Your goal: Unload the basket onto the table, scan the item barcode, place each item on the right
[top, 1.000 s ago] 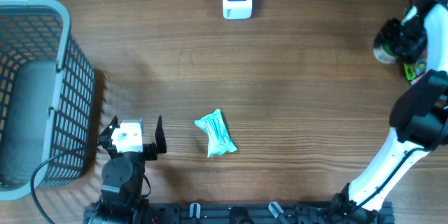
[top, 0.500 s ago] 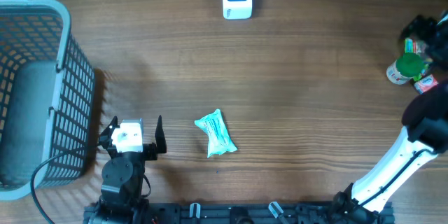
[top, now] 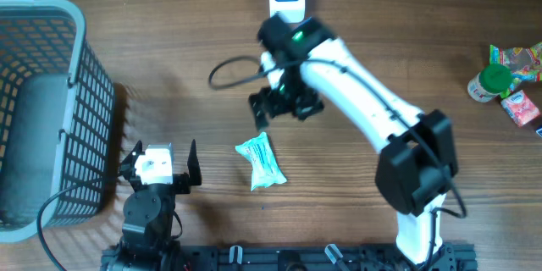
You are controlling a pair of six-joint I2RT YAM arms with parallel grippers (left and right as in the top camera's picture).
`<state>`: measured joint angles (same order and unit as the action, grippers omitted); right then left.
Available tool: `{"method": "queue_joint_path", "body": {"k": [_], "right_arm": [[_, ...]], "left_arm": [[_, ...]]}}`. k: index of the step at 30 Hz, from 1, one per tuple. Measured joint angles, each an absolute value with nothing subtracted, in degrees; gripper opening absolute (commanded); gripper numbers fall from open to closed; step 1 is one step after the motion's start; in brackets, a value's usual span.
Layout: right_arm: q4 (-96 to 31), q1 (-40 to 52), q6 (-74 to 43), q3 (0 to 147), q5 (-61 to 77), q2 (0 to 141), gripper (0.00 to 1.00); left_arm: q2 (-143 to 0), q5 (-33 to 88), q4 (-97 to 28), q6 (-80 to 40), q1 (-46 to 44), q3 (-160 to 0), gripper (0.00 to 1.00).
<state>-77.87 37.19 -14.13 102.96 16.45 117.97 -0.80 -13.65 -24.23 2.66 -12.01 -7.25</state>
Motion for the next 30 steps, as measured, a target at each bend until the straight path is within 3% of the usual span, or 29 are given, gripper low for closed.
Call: {"method": "queue_joint_path", "body": {"k": [6,8,11,13,19,21,24,27,28,30], "right_arm": [[-65.67,47.86,-21.39,90.91,10.59,117.91,1.0],[-60.25,49.47,-22.61,87.68,9.69,117.93,0.88],[-54.7,49.82,-28.08,80.99,4.69,117.97,0.51],[-55.0,49.84,-31.09,80.31,0.69,117.97,0.36],[-65.91,49.41,-33.63,88.29,-4.56,118.08,0.18],[-72.77,48.42,-33.36,97.36,-4.73,118.06,0.18],[-74.28,45.69,-25.28,104.68,6.61,117.95,0.17],[-71.75,40.4,-8.43,105.03,35.64,117.97,0.14],[-71.2,38.59,-3.4,105.03,44.45,117.97,0.04],[-67.0,34.94,2.66,103.04,58.61,117.97,0.04]], "left_arm": [[-0.8,-13.65,-24.23,2.66,-12.01,-7.25,1.0],[-0.8,-13.65,-24.23,2.68,-12.01,-7.25,1.0],[-0.8,-13.65,-24.23,2.66,-12.01,-7.25,1.0],[-0.8,-13.65,-24.23,2.68,-12.01,-7.25,1.0],[-0.8,-13.65,-24.23,2.66,-12.01,-7.25,1.0],[-0.8,-13.65,-24.21,2.66,-12.01,-7.25,1.0],[-0.8,-13.65,-24.21,2.66,-12.01,-7.25,1.0],[-0.8,-13.65,-24.21,2.66,-12.01,-7.25,1.0],[-0.8,-13.65,-24.23,2.66,-12.01,-7.25,1.0],[-0.8,-13.65,-24.23,2.66,-12.01,-7.25,1.0]]}}
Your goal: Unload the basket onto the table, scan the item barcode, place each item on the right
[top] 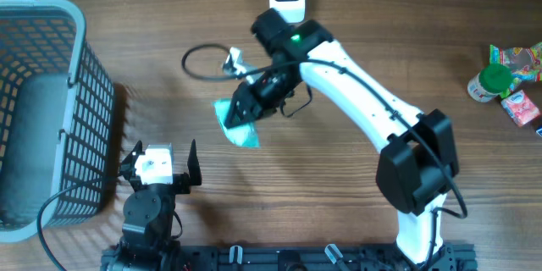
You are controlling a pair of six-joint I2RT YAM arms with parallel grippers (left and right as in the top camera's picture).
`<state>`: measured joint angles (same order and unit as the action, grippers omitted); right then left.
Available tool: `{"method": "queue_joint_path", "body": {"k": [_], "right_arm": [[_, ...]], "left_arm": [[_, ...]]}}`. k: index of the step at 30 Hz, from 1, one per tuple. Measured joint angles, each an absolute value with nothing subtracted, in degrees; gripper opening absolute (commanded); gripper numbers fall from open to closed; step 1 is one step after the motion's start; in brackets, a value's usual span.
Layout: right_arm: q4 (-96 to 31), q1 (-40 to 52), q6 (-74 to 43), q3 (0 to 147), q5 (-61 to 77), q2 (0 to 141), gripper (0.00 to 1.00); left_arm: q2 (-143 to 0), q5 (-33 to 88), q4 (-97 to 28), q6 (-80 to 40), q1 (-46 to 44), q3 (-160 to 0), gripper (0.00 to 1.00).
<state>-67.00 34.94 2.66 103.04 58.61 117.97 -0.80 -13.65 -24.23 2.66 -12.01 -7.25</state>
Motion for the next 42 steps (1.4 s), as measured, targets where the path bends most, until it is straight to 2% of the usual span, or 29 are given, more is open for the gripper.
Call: {"method": "queue_joint_path", "body": {"k": [2,3,5,6,9,14,18,21,25,31,36,37,39,42], "right_arm": [[-58.39,31.38,1.28,99.39,68.71,117.99,0.04],[-51.35,29.8,-3.38,97.27,73.19,118.13,0.04],[-32.36,26.57,-22.02,92.27,79.61,118.54,0.13],[-28.82,26.02,-26.57,91.2,80.36,118.74,0.04],[-24.05,25.17,-45.67,88.07,80.23,118.98,0.04],[-10.9,25.58,-51.4,87.55,86.04,119.79,0.04],[-9.47,26.3,-55.51,87.55,89.34,126.56,0.04],[-3.46,27.51,-60.9,87.24,89.34,131.28,0.04],[0.91,27.99,-68.12,87.11,89.36,132.05,0.04],[0.84,29.52,-75.48,87.11,89.36,132.11,0.04],[-1.45,30.55,-77.19,87.11,89.36,132.11,0.04],[-5.13,30.55,-77.65,87.24,89.34,132.11,0.05],[-10.39,30.5,-82.3,87.33,89.36,132.11,0.04],[-9.82,30.33,-95.15,87.35,89.34,132.11,0.04]], "left_arm": [[-0.8,-13.65,-24.23,2.66,-12.01,-7.25,1.0],[-0.8,-13.67,-24.23,2.68,-12.01,-7.25,1.0],[-0.78,-13.65,-24.25,2.66,-12.01,-7.25,1.0],[-0.8,-13.65,-24.23,2.66,-12.01,-7.25,1.0],[-0.8,-13.65,-24.23,2.66,-12.01,-7.25,1.0],[-0.8,-13.65,-24.21,2.66,-12.01,-7.25,1.0],[-0.8,-13.65,-24.23,2.68,-12.01,-7.25,1.0],[-0.8,-13.65,-24.23,2.66,-12.01,-7.25,1.0],[-0.8,-13.65,-24.23,2.68,-12.01,-7.25,1.0],[-0.8,-13.65,-24.23,2.66,-12.01,-7.25,1.0],[-0.8,-13.65,-24.23,2.66,-12.01,-7.25,1.0],[-0.8,-13.65,-24.23,2.68,-12.01,-7.25,1.0],[-0.8,-13.65,-24.23,2.66,-12.01,-7.25,1.0],[-0.8,-13.65,-24.23,2.68,-12.01,-7.25,1.0]]}}
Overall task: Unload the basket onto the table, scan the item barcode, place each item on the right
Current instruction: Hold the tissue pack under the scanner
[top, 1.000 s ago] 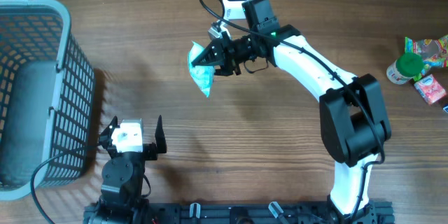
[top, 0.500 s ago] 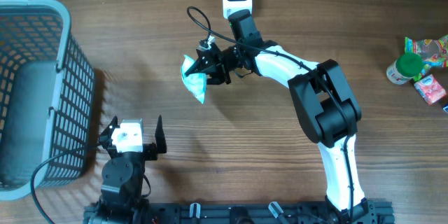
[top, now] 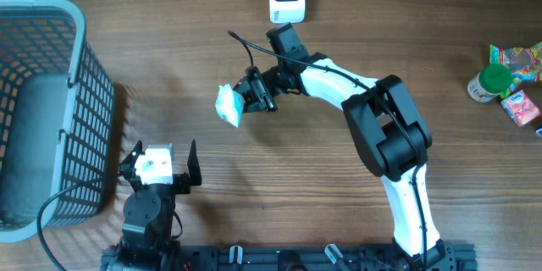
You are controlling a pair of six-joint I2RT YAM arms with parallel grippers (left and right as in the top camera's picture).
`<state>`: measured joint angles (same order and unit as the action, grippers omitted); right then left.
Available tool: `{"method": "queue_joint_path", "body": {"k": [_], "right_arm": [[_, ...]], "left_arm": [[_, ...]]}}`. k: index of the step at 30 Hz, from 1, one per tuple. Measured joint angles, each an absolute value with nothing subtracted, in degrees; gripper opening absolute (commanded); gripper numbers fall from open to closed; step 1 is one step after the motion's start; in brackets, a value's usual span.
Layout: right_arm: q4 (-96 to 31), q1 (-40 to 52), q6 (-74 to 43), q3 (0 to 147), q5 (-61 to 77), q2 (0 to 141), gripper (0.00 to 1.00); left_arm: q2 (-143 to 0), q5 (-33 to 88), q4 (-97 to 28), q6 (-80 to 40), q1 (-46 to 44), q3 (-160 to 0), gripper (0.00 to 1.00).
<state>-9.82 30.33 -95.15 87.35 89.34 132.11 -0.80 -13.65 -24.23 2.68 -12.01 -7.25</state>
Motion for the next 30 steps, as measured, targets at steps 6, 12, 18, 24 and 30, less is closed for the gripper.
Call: {"method": "queue_joint_path", "body": {"k": [6,12,18,24,30], "right_arm": [[-2.57,28.38,-106.21,87.24,89.34,132.11,0.04],[21.61,25.67,-111.5,86.39,85.91,132.25,0.05],[65.14,24.43,-114.39,100.29,82.02,132.14,0.05],[44.16,24.32,-72.16,108.38,80.42,130.02,0.05],[-4.36,22.63,-32.95,111.37,34.63,130.28,0.05]], "left_arm": [[-0.8,-13.65,-24.23,2.66,-12.01,-7.25,1.0],[-0.8,-13.65,-24.23,2.66,-12.01,-7.25,1.0],[-0.8,-13.65,-24.23,2.68,-12.01,-7.22,1.0],[-0.78,-13.65,-24.23,2.66,-12.01,-7.22,1.0],[-0.8,-13.65,-24.21,2.66,-12.01,-7.22,1.0]]}}
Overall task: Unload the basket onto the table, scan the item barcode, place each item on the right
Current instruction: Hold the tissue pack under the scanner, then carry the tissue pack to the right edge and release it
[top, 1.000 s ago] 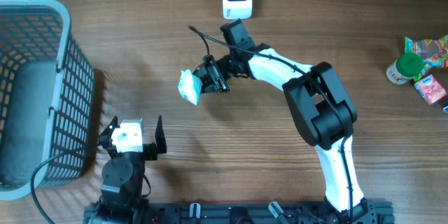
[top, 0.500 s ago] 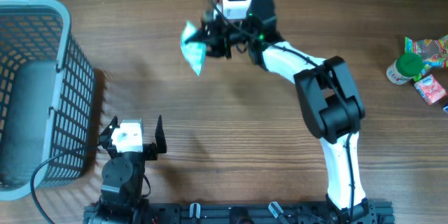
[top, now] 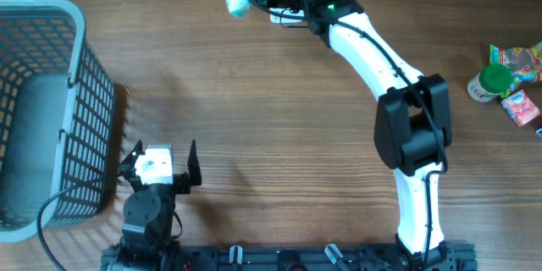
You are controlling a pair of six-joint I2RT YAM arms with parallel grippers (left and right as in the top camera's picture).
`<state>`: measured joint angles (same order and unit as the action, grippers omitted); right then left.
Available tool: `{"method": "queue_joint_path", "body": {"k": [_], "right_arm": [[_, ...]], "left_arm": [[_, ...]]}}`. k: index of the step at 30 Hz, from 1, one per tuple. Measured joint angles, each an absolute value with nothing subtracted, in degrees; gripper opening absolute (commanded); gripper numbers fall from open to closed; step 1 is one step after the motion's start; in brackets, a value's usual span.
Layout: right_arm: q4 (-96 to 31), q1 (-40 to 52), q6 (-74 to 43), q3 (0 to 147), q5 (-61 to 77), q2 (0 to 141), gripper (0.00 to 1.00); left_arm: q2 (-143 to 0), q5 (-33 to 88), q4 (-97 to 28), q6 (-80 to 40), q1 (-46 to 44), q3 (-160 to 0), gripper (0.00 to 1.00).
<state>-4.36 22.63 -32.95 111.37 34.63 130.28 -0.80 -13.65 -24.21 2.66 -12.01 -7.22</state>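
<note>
A small pale teal packet is held off the table at the far edge, just left of centre in the overhead view. My right gripper is shut on it, with the white arm stretched far back across the table. The arm and wrist cover the far middle of the table, so no scanner shows. No barcode can be made out on the packet. My left gripper (top: 162, 159) rests near the front left, open and holding nothing.
A grey mesh basket (top: 80, 59) fills the left side. At the right edge lie a green-capped bottle (top: 488, 83), a colourful packet (top: 518, 55) and a pink packet (top: 521, 108).
My right gripper has moved with the teal packet from mid-table to the far edge. The arm now covers the spot where the white scanner stood. The left arm is unchanged.
The teal packet lay on the table in front of my right gripper. Then the gripper was shut on it, then held it raised left of the arm below the white scanner. Now the packet is at the far edge beside the scanner's place.
</note>
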Motion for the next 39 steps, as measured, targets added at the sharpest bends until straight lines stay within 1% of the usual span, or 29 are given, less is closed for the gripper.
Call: {"method": "queue_joint_path", "body": {"k": [2,5,7,12,15,18,20,25,27,28,29,30,32,35,39], "right_arm": [[-7.25,22.61,-28.71,113.12,21.98,130.28,0.05],[-7.42,22.55,-24.67,114.08,5.52,130.28,0.05],[-4.99,22.39,-22.44,114.1,-1.39,130.32,0.04],[-0.54,22.28,-20.67,115.48,-8.08,134.21,0.05],[-2.35,22.28,-20.64,117.91,-8.78,140.0,0.05],[-5.41,22.31,-20.12,119.52,-8.93,141.84,0.05],[-12.05,22.22,-19.16,124.84,-9.06,141.86,0.05],[-45.65,18.83,-17.63,148.35,-2.96,141.73,0.05],[-57.49,15.59,-17.65,152.97,-3.07,139.52,0.05],[-59.86,14.7,-17.69,153.18,-4.21,138.98,0.05],[-67.26,11.29,-17.89,153.75,-5.5,137.67,0.05],[-72.62,8.64,-18.17,153.6,-7.03,137.34,0.05],[-74.61,3.11,-19.33,150.19,-9.61,137.29,0.05],[-67.13,-6.17,-20.1,138.52,-12.08,137.29,0.05],[-56.9,-14.11,-20.56,121.45,-13.17,137.71,0.05]], "left_arm": [[-0.8,-13.65,-24.21,2.66,-12.01,-7.22,1.0],[-0.8,-13.65,-24.21,2.66,-12.01,-7.22,1.0],[-0.8,-13.65,-24.21,2.66,-12.01,-7.22,1.0],[-0.8,-13.65,-24.21,2.66,-12.01,-7.22,1.0],[-0.8,-13.65,-24.21,2.66,-12.01,-7.22,1.0],[-0.8,-13.65,-24.21,2.66,-12.01,-7.22,1.0],[-0.8,-13.65,-24.21,2.66,-12.01,-7.22,1.0],[-0.82,-13.63,-24.23,2.66,-12.01,-7.22,1.0],[-0.78,-13.65,-24.21,2.68,-12.01,-7.25,1.0],[-0.8,-13.63,-24.18,2.68,-12.01,-7.22,1.0],[-0.8,-13.65,-24.18,2.68,-12.01,-7.22,1.0],[-0.8,-13.65,-24.18,2.66,-12.01,-7.22,1.0],[-0.8,-13.65,-24.18,2.68,-12.01,-7.22,1.0],[-0.8,-13.65,-24.18,2.66,-12.01,-7.22,1.0],[-0.8,-13.65,-24.21,2.66,-12.01,-7.22,1.0]]}}
